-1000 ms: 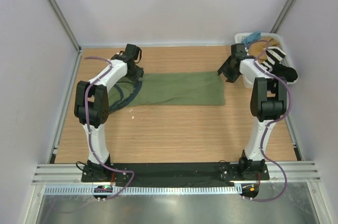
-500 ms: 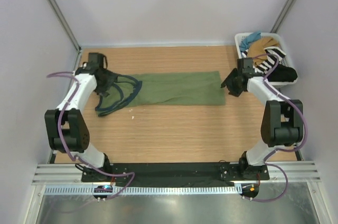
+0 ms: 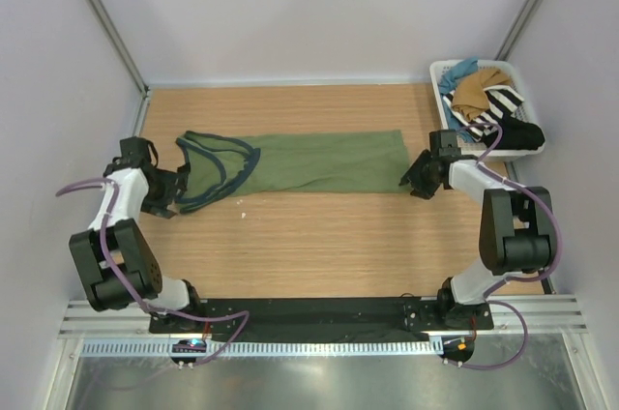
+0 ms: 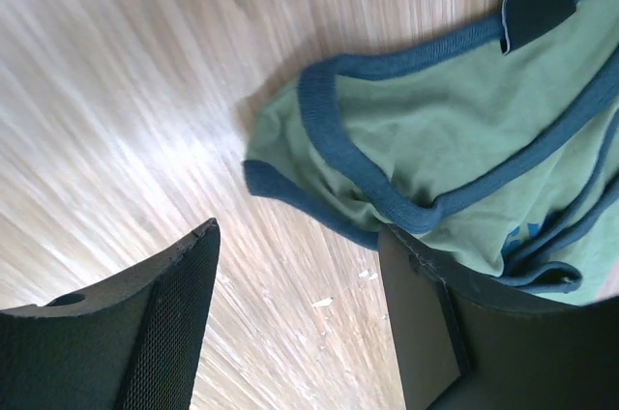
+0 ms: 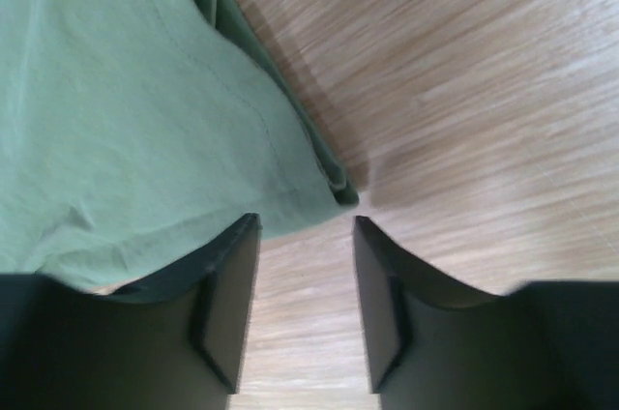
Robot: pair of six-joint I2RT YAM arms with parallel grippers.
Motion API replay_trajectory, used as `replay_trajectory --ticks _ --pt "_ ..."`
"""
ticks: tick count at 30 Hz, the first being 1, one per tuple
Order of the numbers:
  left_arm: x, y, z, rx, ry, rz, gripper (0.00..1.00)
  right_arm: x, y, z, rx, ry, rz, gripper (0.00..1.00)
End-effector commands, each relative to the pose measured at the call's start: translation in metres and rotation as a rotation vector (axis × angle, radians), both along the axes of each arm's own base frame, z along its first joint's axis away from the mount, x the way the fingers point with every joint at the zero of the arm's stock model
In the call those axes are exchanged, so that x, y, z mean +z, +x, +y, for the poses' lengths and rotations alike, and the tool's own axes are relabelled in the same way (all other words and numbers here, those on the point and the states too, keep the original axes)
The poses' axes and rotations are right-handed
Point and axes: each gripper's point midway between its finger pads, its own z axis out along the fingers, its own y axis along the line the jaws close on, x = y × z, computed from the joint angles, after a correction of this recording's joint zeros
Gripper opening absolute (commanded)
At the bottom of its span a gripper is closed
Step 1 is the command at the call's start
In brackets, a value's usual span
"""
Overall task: Fold and stack the tank tops
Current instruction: Fold the tank top
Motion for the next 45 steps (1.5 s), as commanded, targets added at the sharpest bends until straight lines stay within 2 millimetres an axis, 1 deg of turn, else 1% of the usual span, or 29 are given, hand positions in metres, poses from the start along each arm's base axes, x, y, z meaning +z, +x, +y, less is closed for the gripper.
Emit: replay_trajectory --ticks 1,2,4,5,6,7,9,11,17,19,20,22,23,25,29,30,32,33,34,35,37,38,39,40,41,42,43,44,45 --pt "0.015 -0.003 0.004 0.034 -0.006 -0.076 0.67 -0.005 0.019 -0.001 -0.038 -0.007 -0.037 0.47" --pt "0.016 -0.005 0.007 0.05 -0.006 -0.081 0.66 -0.007 0.02 -0.005 -0.053 -0.024 -0.036 0.32" --pt "0.01 -0.011 0.009 0.07 -0.009 -0.066 0.66 -0.012 0.023 -0.005 -0.057 -0.024 -0.036 0.2" --pt "0.008 -0.012 0.01 0.083 -0.015 -0.067 0.66 -0.012 0.023 -0.006 -0.06 -0.027 -0.035 0.15" --pt "0.007 -0.009 0.007 0.081 -0.042 -0.083 0.66 -0.012 0.024 -0.006 -0.06 -0.027 -0.036 0.12" --pt "0.0 -0.012 0.005 0.086 -0.06 -0.073 0.66 -0.012 0.024 -0.006 -0.061 -0.026 -0.036 0.11" --pt "-0.004 -0.007 0.004 0.095 -0.077 -0.091 0.65 -0.011 0.024 -0.006 -0.058 -0.026 -0.042 0.11" --pt "-0.01 -0.008 0.001 0.099 -0.098 -0.085 0.64 -0.008 0.025 -0.006 -0.057 -0.029 -0.052 0.11" --pt "-0.014 -0.005 0.012 0.135 -0.044 -0.085 0.61 -0.01 0.023 -0.005 -0.047 -0.024 -0.046 0.1" --pt "-0.018 -0.005 0.013 0.145 -0.045 -0.084 0.56 -0.011 0.022 -0.003 -0.042 -0.019 -0.042 0.1" --pt "-0.018 0.0 0.013 0.144 -0.046 -0.1 0.55 -0.012 0.023 -0.003 -0.04 -0.016 -0.042 0.11" --pt "-0.024 -0.002 0.014 0.16 -0.048 -0.093 0.55 -0.012 0.023 -0.003 -0.039 -0.02 -0.041 0.1" --pt "-0.025 0.003 0.015 0.184 -0.051 -0.117 0.54 -0.012 0.022 -0.003 -0.04 -0.018 -0.042 0.1" --pt "-0.03 0.004 0.013 0.197 -0.064 -0.124 0.54 -0.012 0.021 -0.003 -0.039 -0.02 -0.042 0.1" --pt "-0.033 0.008 0.016 0.211 -0.061 -0.122 0.51 -0.011 0.021 -0.002 -0.037 -0.022 -0.042 0.1" --pt "-0.033 0.008 0.016 0.21 -0.061 -0.121 0.49 -0.01 0.021 -0.003 -0.037 -0.023 -0.043 0.1" --pt "-0.033 0.01 0.017 0.211 -0.059 -0.13 0.33 -0.009 0.021 -0.004 -0.039 -0.025 -0.046 0.1" --pt "-0.033 0.012 0.017 0.204 -0.057 -0.137 0.24 -0.009 0.021 -0.003 -0.037 -0.025 -0.047 0.1" --pt "-0.034 0.014 0.016 0.198 -0.064 -0.145 0.06 -0.009 0.021 -0.004 -0.041 -0.025 -0.047 0.1" --pt "-0.033 0.017 0.015 0.196 -0.071 -0.155 0.0 -0.009 0.02 -0.003 -0.039 -0.026 -0.043 0.1" --pt "-0.03 0.018 0.018 0.214 -0.065 -0.15 0.0 -0.01 0.018 -0.006 -0.043 -0.036 -0.037 0.1" --pt "-0.029 0.012 0.018 0.222 -0.065 -0.116 0.0 -0.011 0.017 -0.007 -0.044 -0.041 -0.033 0.1" --pt "-0.02 0.017 0.026 0.235 -0.033 -0.119 0.0 -0.011 0.015 -0.008 -0.043 -0.052 -0.029 0.09" --pt "-0.016 0.016 0.029 0.241 -0.021 -0.104 0.0 -0.012 0.014 -0.008 -0.042 -0.054 -0.023 0.09" --pt "-0.014 0.009 0.03 0.247 -0.012 -0.066 0.0 -0.013 0.013 -0.008 -0.038 -0.056 -0.017 0.09" --pt "-0.003 0.016 0.035 0.251 -0.001 -0.08 0.0 -0.015 0.012 -0.015 -0.053 -0.09 -0.011 0.06" --pt "0.001 0.014 0.035 0.255 -0.003 -0.065 0.0 -0.016 0.012 -0.016 -0.053 -0.094 -0.008 0.06" --pt "0.003 0.016 0.036 0.257 -0.001 -0.063 0.0 -0.016 0.011 -0.016 -0.052 -0.096 -0.005 0.04" --pt "0.011 0.021 0.039 0.262 -0.001 -0.077 0.0 -0.016 0.01 -0.016 -0.051 -0.099 -0.002 0.04"
